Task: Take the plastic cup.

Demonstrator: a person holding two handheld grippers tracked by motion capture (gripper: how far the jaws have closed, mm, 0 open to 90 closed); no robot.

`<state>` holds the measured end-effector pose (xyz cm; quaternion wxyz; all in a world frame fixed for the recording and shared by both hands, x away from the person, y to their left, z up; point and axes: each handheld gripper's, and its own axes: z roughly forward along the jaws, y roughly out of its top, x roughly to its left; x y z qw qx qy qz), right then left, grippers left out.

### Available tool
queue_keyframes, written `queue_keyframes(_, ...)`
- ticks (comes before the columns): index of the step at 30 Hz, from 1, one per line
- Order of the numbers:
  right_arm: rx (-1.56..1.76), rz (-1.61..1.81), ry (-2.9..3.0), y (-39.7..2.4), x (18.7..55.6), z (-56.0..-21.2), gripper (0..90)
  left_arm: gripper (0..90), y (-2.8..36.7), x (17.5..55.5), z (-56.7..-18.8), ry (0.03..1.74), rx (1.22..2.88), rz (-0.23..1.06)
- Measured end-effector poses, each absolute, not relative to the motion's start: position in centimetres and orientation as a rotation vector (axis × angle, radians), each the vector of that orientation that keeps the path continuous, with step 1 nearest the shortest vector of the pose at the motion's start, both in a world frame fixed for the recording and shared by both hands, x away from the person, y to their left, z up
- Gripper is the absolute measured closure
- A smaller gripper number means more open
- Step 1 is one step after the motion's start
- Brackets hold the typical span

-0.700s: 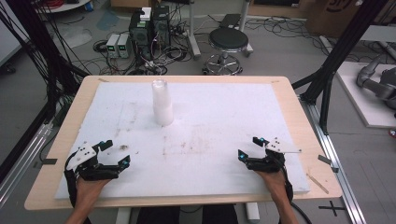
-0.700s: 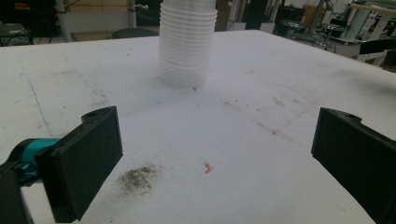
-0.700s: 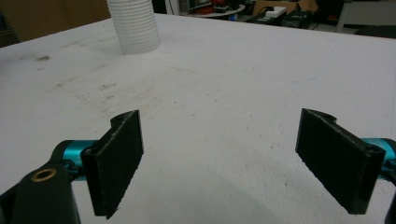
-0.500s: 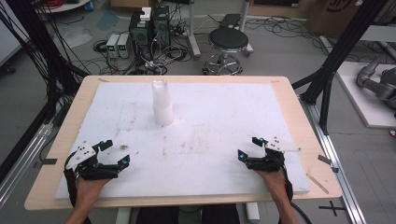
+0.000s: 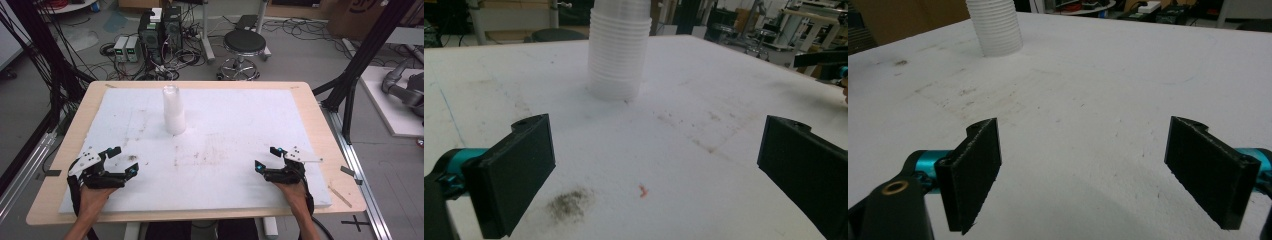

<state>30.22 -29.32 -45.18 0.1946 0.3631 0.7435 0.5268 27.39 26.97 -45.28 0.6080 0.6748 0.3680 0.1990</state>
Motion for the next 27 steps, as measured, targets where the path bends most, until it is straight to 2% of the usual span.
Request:
queue_keyframes(14, 1.02, 1.489, 2.093, -29.4, 30.3, -45.2, 15.0, 1.8, 27.2, 33.1, -37.8, 0.71, 1.65, 0.43)
queue_keyframes(27, 1.024, 1.494, 2.1, -29.5, 30.4, -45.2, 15.0, 1.8, 25.8, 38.9, -34.7, 0.559, 1.676, 0.289)
